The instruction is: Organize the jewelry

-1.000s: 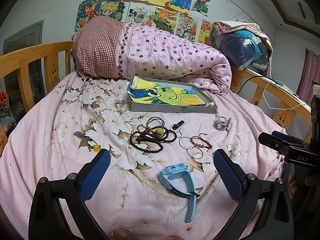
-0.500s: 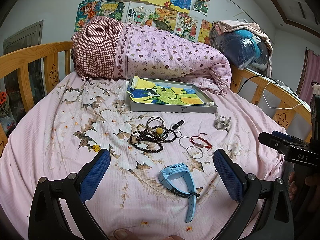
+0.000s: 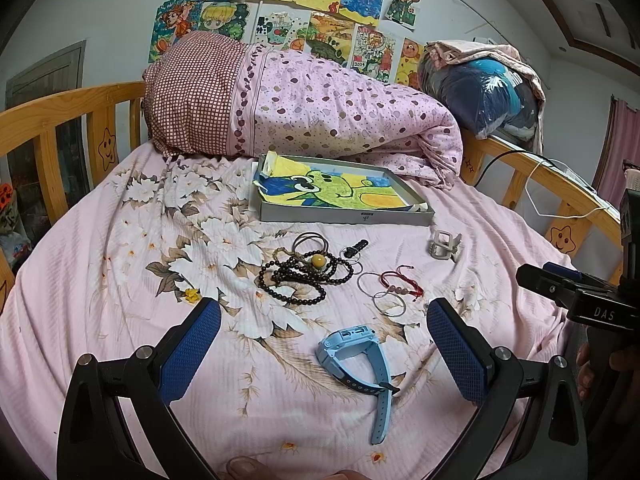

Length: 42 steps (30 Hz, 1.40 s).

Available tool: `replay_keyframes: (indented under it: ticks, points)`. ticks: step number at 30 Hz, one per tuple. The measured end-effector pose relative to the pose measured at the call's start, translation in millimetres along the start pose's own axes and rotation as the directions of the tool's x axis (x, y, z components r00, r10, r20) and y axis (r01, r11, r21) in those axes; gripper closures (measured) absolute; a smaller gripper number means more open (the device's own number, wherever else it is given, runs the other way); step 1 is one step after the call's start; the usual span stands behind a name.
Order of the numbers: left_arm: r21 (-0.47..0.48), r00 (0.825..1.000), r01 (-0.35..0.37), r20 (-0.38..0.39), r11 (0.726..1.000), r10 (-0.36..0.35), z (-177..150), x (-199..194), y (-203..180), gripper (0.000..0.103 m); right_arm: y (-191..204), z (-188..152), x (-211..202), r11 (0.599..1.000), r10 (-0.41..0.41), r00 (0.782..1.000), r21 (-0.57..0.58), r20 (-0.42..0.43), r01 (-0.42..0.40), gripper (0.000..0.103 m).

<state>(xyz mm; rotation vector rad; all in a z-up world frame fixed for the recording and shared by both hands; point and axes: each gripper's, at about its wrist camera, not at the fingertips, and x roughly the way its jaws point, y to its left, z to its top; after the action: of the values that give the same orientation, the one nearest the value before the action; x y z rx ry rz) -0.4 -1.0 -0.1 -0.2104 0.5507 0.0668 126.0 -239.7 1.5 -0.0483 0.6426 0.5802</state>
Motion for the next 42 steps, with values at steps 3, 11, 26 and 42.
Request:
replay_keyframes:
  ticks: [3, 11, 26, 42]
  points:
    - [0.0, 1.0, -0.001, -0.001, 1.0, 0.001, 0.0, -0.3, -0.1, 0.002, 0.1, 1.0, 0.4, 1.0, 0.001, 1.0, 0.002, -0.001, -0.001, 0.0]
    - [0.003, 0.999, -0.041, -0.02, 0.999, 0.041, -4.5, 8.2, -5.4, 0.002, -4.8, 4.9, 17.0, 1.0, -0.003, 0.998, 0.004, -0.062, 0.003, 0.0]
    - [-0.018, 0.986, -0.03, -0.164, 0.999, 0.027, -6.4, 35.9, 7.8, 0.002, -43.0, 23.0, 65.5, 0.996, 0.084, 0.975, 0.04, -0.205, -0.077, 0.0]
    - [-0.042, 0.943, 0.041, -0.329, 0.998, -0.052, -13.3, 81.7, 1.8, 0.033, -35.2, 7.6, 120.5, 0.949, 0.306, 0.853, 0.058, -0.422, -0.311, 0.022]
